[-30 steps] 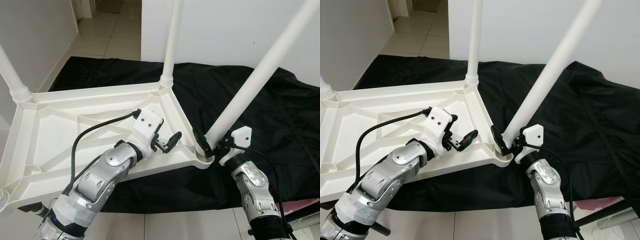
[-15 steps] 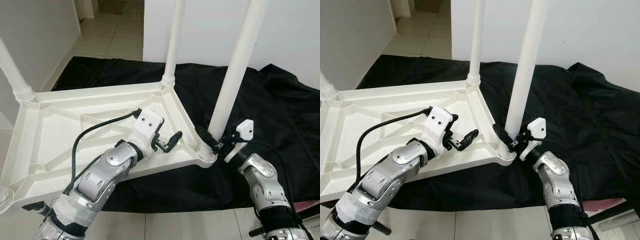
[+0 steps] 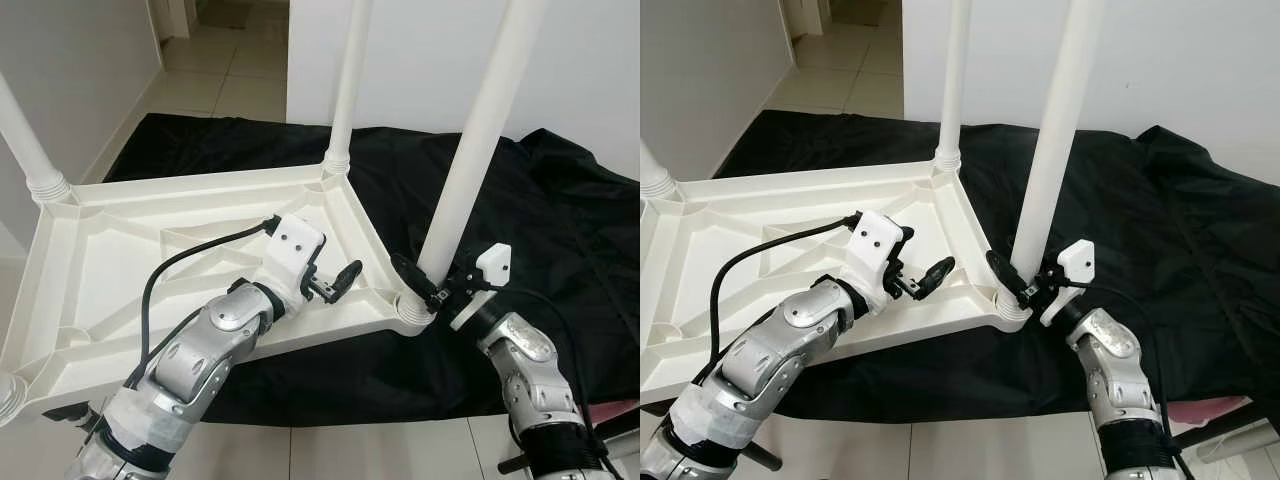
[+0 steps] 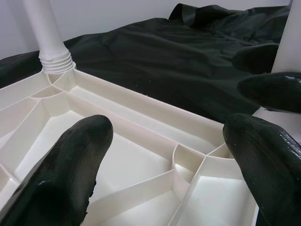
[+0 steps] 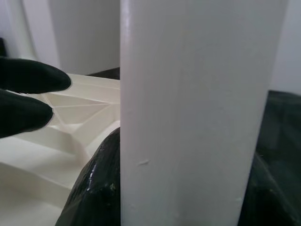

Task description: Building children table

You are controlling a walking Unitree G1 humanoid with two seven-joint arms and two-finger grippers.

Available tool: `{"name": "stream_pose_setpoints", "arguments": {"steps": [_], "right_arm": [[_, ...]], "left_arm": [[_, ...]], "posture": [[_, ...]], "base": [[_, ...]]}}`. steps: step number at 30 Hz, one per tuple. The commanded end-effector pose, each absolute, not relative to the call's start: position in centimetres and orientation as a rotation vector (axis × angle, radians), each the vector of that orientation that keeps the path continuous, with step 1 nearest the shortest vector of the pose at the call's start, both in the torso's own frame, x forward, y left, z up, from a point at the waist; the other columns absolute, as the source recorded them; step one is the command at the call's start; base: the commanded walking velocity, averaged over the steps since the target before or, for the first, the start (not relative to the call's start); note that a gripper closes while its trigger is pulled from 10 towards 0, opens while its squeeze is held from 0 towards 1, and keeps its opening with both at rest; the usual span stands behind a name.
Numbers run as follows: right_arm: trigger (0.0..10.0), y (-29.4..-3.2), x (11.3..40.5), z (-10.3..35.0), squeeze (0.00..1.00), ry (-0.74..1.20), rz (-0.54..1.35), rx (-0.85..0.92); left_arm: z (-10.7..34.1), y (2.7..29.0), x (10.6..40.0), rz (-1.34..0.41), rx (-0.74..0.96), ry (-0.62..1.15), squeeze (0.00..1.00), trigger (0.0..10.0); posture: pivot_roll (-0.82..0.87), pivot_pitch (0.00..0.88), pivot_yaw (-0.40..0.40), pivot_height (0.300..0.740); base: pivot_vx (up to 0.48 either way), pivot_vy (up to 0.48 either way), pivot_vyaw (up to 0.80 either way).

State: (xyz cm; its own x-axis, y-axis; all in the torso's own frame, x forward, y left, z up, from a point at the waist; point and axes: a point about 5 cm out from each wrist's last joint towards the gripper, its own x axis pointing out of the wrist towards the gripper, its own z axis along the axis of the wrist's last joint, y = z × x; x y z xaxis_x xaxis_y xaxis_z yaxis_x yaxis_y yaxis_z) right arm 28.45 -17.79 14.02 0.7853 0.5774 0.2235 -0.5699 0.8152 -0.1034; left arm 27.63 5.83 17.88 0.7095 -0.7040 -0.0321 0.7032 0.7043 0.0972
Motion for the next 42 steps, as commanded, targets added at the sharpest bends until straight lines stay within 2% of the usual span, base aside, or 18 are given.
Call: {"name": "stream_pose_setpoints", "arguments": {"steps": [1, 15, 22, 32, 42], "right_arm": [[10.0, -17.1, 28.0, 13.4, 0.00, -0.258, 0.596, -0.066], [10.0, -17.5, 27.4, 12.3, 0.00, -0.250, 0.461, -0.038], [10.0, -17.0, 28.8, 12.1, 0.00, -0.246, 0.424, 0.006], [10.0, -15.1, 29.0, 11.2, 0.00, -0.215, 0.481, -0.012], [10.0, -15.8, 27.8, 9.9, 0.00, -0.189, 0.519, -0.115]], "left_arm": [[18.0, 5.3, 27.4, -0.904, 0.115, -0.005, 0.00, 10.0], [18.1, 5.2, 27.5, -0.918, 0.116, -0.004, 0.00, 10.0], [18.2, 5.0, 27.5, -0.926, 0.115, -0.005, 0.00, 10.0], [18.3, 5.1, 27.4, -0.919, 0.114, -0.006, 0.00, 10.0], [18.3, 5.2, 27.4, -0.909, 0.112, -0.005, 0.00, 10.0]], "posture": [[-0.02, 0.011, -0.055, 0.740], [-0.03, 0.017, -0.032, 0.740], [-0.03, 0.017, -0.025, 0.740], [-0.02, 0.019, -0.035, 0.740], [-0.03, 0.023, -0.037, 0.740]], "base": [[0.000, 0.000, 0.00], [0.000, 0.000, 0.00], [0.000, 0.000, 0.00], [0.000, 0.000, 0.00], [0.000, 0.000, 0.00]]}}
